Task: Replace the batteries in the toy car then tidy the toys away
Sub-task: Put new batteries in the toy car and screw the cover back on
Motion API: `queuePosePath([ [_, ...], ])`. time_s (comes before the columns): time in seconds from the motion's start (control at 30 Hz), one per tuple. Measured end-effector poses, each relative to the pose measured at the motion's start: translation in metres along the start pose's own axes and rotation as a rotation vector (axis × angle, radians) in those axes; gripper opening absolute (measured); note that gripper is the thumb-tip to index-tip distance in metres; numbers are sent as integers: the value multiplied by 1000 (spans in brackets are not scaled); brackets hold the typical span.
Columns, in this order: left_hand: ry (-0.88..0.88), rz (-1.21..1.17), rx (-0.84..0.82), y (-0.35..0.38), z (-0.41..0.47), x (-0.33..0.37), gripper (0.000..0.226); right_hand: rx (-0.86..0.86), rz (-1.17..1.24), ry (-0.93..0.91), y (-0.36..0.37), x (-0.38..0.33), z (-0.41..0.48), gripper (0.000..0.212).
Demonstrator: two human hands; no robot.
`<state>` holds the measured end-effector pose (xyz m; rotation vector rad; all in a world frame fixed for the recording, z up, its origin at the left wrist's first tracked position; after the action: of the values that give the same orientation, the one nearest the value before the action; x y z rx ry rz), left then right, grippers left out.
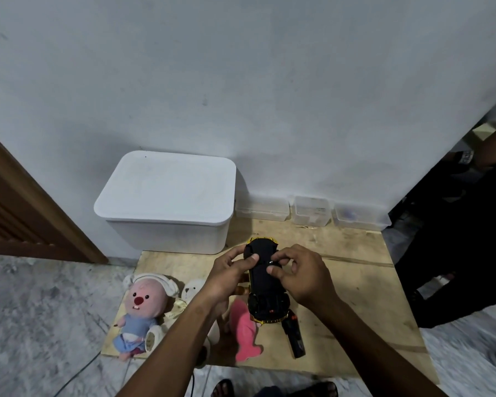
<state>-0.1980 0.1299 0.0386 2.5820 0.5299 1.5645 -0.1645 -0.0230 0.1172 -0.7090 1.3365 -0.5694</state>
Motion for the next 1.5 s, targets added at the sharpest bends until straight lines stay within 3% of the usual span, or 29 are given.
queuePosePath([
  [0.13,-16,6,-5,2,-1,-1,23,-26,22,18,6,1,3,17],
  [0.3,-6,15,-18,2,1,-3,39,-80,96,7,13,4,8,20],
  [0.67,12,30,-3,4,3,-1,40,-118,-152,-157,7,-11,14,3],
  [0.87,6,28,10,1,3,-5,39,-145,-129,-170,9,-11,12,10],
  [1.17,10,47,11,0,8,-10,40,-158,-214,-205,17,-11,13,4],
  [1.37,13,1,-3,-1,10,-8,39,-230,2,-159,24,-8,22,19],
  [1.5,14,-15,10,-8,14,-7,34,-337,46,-105,33,-2,21,46],
])
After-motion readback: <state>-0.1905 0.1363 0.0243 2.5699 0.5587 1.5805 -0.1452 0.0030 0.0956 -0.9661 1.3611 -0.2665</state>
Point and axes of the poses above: each hand's wrist, its own z-axis towards the middle knuckle, its own y-axis out of the palm, x = y × z, the point moved 10 cm from there along z, towards the middle knuckle, and after that the axes turned 6 degrees about x, right-handed, at the moved point
